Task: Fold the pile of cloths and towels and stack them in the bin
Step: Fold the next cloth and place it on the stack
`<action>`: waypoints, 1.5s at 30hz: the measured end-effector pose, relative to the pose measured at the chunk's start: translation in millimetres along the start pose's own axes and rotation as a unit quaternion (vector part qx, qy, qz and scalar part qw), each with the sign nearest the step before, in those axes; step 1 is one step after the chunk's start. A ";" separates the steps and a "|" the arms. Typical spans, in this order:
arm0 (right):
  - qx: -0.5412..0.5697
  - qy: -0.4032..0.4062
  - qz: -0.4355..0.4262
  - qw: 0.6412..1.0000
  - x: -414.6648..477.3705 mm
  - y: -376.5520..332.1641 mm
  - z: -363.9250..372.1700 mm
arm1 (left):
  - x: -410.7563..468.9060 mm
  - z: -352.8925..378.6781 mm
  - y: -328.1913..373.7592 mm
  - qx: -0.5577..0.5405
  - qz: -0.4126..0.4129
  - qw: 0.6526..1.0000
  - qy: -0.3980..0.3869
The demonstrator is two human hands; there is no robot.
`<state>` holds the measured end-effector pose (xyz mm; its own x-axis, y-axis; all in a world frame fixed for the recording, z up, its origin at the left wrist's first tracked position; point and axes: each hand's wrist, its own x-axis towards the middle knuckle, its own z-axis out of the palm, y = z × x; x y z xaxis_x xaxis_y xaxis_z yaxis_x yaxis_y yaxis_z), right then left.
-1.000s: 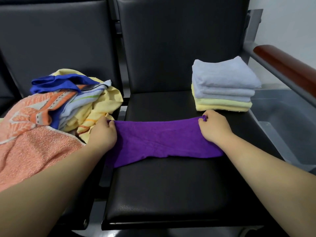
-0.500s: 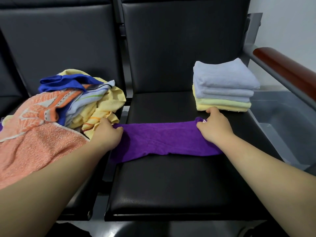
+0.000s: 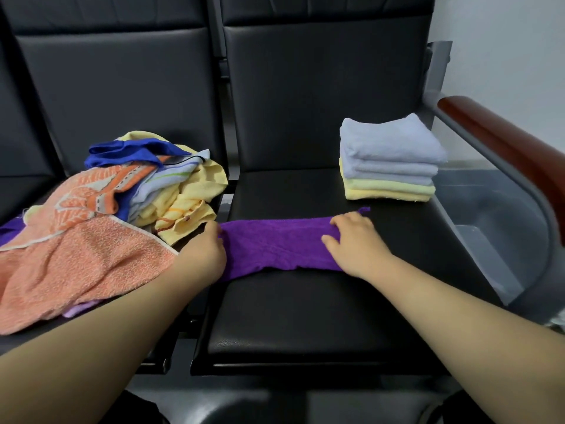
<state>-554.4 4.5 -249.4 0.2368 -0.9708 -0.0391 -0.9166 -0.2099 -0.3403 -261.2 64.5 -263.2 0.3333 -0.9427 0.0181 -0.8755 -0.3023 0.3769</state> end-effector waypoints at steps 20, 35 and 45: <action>-0.125 -0.100 -0.006 0.987 5.3 25.2 0.2 | -0.8 -15.1 -25.6 0.119 0.065 0.986 -0.094; -0.048 -0.011 -0.125 0.991 9.9 -12.2 -8.8 | 20.0 -9.6 42.9 0.060 0.120 0.990 -0.040; -0.079 -0.064 0.059 0.993 49.8 0.2 -24.7 | 73.1 -23.5 38.5 0.158 0.078 0.958 -0.228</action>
<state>-550.7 -46.8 -228.2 0.1541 -0.9691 -0.1928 -0.9772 -0.1206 -0.1749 -262.3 -12.7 -225.6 0.0649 -0.9223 -0.3811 -0.9884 -0.1120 0.1027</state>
